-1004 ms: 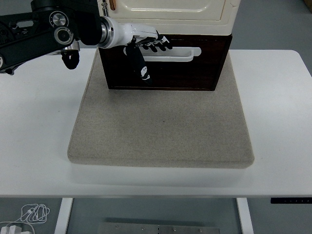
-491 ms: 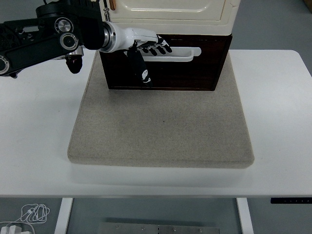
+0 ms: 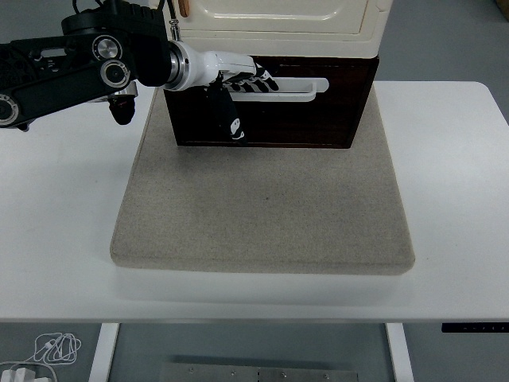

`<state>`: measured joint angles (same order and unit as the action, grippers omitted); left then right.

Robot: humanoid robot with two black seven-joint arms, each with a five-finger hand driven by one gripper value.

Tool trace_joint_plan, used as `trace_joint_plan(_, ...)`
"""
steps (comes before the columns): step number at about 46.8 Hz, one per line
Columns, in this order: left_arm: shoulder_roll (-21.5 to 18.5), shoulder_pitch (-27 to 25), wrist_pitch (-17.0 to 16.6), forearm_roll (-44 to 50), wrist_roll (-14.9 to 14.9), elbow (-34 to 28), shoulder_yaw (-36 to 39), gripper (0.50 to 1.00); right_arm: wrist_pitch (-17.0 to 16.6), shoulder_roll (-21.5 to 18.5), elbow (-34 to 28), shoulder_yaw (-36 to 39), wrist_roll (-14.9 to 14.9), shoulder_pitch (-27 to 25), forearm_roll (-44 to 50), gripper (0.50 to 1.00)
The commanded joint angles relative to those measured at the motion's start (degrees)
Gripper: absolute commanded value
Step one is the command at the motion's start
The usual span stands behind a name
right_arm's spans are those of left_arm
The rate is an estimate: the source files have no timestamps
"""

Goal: Open the drawer under the combination cabinet

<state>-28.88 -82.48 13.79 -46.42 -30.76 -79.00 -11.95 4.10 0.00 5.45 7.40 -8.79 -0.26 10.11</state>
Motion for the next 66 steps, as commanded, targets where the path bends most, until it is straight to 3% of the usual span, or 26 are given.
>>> trace_joint_plan(1,0.4,0.0,0.2,0.0,0.0,-0.1,0.0,1.0,-0.1,0.0,0.0,0.0,0.0,0.0,0.0,0.926)
trace_joint_plan(66,-1.6,-2.0,4.6,5.1,0.0,-4.3,-0.1,1.0,-0.1,0.0,0.0,0.0,0.0,0.0,0.0,0.926)
